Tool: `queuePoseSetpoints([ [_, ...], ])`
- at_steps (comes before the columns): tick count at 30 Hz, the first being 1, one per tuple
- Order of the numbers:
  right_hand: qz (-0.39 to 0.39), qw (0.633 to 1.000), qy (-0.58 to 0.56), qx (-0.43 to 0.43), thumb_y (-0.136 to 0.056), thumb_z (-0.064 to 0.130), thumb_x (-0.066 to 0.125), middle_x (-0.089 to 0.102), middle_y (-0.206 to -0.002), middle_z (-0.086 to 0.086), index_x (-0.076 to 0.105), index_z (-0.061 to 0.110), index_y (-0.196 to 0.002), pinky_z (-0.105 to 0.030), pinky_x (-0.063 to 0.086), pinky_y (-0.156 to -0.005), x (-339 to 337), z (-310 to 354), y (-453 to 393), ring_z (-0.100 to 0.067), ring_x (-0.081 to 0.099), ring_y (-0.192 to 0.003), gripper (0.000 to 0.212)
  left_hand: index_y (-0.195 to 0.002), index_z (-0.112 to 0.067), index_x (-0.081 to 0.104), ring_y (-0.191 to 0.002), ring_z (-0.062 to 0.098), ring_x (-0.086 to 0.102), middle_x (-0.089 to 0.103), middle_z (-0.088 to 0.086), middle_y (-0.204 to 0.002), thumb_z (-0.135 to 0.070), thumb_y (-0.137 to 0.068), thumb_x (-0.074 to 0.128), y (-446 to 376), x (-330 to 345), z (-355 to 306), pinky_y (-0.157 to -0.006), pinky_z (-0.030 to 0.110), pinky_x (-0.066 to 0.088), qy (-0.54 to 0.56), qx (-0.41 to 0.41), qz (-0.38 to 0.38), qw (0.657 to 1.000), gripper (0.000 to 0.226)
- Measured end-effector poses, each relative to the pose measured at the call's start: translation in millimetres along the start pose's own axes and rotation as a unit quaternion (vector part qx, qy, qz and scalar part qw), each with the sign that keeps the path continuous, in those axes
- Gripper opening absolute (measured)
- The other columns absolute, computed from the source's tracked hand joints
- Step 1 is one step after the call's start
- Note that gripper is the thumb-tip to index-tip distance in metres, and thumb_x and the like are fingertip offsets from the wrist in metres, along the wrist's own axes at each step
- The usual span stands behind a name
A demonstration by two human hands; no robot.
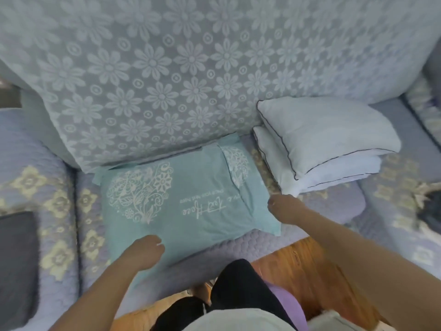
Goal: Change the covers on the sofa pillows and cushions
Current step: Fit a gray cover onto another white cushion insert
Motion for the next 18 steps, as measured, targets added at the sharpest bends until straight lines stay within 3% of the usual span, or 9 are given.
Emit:
queuePoseSetpoints([
  [2, -0.038, 0.986, -0.159, 0.045, -0.098, 0.025, 0.046, 0.066, -0.106, -0.014, 0.062, 0.005, -0.108, -0.039, 0.052, -0.083, -22, -22, 7, -0.030, 0.065, -0.096, 0.028, -0.145, -0.021, 0.050, -0.136, 0.022, 0.048, 0.046, 0.001, -0.154, -0.036, -0.105, 0.045, 7, -21, -50, -0.108, 0.029, 0.037, 0.048, 0.044, -0.022, 0.998, 0.044],
  [5, -0.067, 0.928, -0.347, 0.113, -0.092, 0.012, 0.054, 0.062, -0.095, -0.015, 0.060, 0.006, -0.095, -0.031, 0.048, -0.063, -31, -53, 26, -0.023, 0.063, -0.073, 0.009, -0.128, -0.020, 0.062, -0.101, 0.022, 0.067, 0.067, 0.006, -0.127, -0.028, -0.102, 0.053, 26, -42, -129, -0.087, 0.032, 0.049, 0.232, 0.092, -0.040, 0.968, 0.029],
  [7, -0.024, 0.934, -0.332, 0.131, -0.094, 0.009, 0.059, 0.062, -0.105, -0.012, 0.058, 0.004, -0.106, -0.029, 0.052, -0.063, -18, -74, 32, -0.019, 0.064, -0.076, 0.013, -0.124, -0.018, 0.062, -0.089, 0.025, 0.072, 0.073, 0.010, -0.112, -0.025, -0.102, 0.056, 44, -43, -173, -0.081, 0.036, 0.053, 0.385, 0.086, 0.012, 0.919, 0.024],
  [9, 0.005, 0.929, -0.347, 0.131, -0.098, 0.018, 0.056, 0.063, -0.109, -0.012, 0.052, 0.009, -0.111, -0.031, 0.054, -0.071, -14, -91, 32, -0.023, 0.067, -0.086, 0.016, -0.124, -0.014, 0.062, -0.093, 0.030, 0.073, 0.074, 0.016, -0.111, -0.025, -0.101, 0.059, 60, -46, -208, -0.088, 0.044, 0.057, 0.501, 0.083, 0.066, 0.859, 0.025],
  [11, -0.008, 0.890, -0.430, 0.151, -0.099, 0.019, 0.052, 0.061, -0.100, -0.010, 0.052, 0.008, -0.112, -0.033, 0.053, -0.073, -32, -115, 26, -0.024, 0.065, -0.082, 0.017, -0.122, -0.009, 0.065, -0.093, 0.032, 0.073, 0.073, 0.019, -0.113, -0.022, -0.099, 0.061, 69, -55, -234, -0.093, 0.048, 0.055, 0.543, 0.078, 0.075, 0.833, 0.027],
  [15, -0.058, 0.791, -0.579, 0.190, -0.099, 0.018, 0.053, 0.057, -0.097, -0.012, 0.053, -0.001, -0.124, -0.035, 0.054, -0.068, -76, -173, -31, -0.022, 0.063, -0.073, 0.031, -0.118, -0.004, 0.068, -0.091, 0.031, 0.070, 0.073, 0.019, -0.107, -0.019, -0.098, 0.059, 64, -69, -275, -0.099, 0.047, 0.052, 0.573, 0.068, 0.004, 0.816, 0.026],
  [17, -0.051, 0.758, -0.618, 0.203, -0.100, 0.027, 0.056, 0.055, -0.108, -0.013, 0.051, 0.000, -0.130, -0.035, 0.054, -0.067, -83, -189, -59, -0.024, 0.063, -0.085, 0.040, -0.116, -0.002, 0.068, -0.090, 0.031, 0.069, 0.072, 0.016, -0.101, -0.017, -0.098, 0.058, 58, -68, -291, -0.098, 0.047, 0.051, 0.601, 0.058, -0.021, 0.797, 0.025],
  [18, -0.037, 0.738, -0.642, 0.205, -0.099, 0.033, 0.058, 0.054, -0.117, -0.014, 0.050, 0.002, -0.134, -0.038, 0.055, -0.073, -82, -194, -72, -0.028, 0.061, -0.098, 0.048, -0.116, -0.002, 0.068, -0.090, 0.031, 0.068, 0.072, 0.015, -0.099, -0.017, -0.098, 0.058, 57, -64, -299, -0.096, 0.046, 0.052, 0.610, 0.049, -0.026, 0.790, 0.025],
])
Point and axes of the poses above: each hand's wrist, its own y-axis away from the middle knuckle, its own x-axis out of the palm, z = x × y, the point moved 4 cm from there along -y, towards the middle knuckle
